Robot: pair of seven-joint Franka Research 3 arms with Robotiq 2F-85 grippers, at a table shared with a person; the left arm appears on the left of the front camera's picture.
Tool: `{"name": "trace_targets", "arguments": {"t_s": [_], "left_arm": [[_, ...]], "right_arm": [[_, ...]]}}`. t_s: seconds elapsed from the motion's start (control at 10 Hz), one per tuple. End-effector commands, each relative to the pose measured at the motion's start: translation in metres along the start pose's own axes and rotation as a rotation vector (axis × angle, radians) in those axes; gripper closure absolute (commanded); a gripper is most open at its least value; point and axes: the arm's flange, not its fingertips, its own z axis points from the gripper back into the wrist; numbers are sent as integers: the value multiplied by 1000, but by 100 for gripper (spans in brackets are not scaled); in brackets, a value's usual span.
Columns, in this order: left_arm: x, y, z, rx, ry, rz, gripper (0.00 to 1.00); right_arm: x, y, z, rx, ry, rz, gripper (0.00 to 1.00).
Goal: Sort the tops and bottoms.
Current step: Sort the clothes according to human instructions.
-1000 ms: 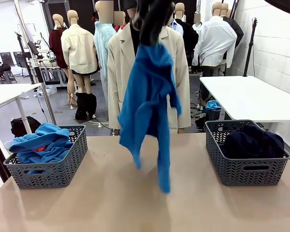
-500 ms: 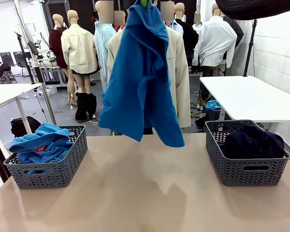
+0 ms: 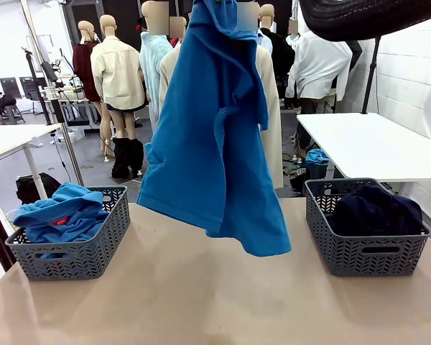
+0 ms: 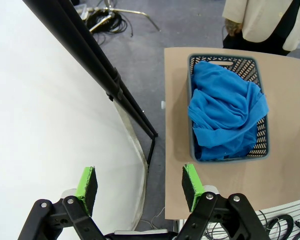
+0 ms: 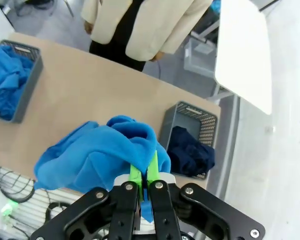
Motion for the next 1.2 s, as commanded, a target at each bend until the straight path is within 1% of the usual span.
{"name": "trace_targets", "arguments": {"t_s": [0.0,1.1], "left_arm": [[0,1,0,-1,4,-9,12],[0,1,0,-1,4,-9,12]], "right_arm": [[-1,1,3,1,-10,15,100],[-1,1,3,1,-10,15,100]]}}
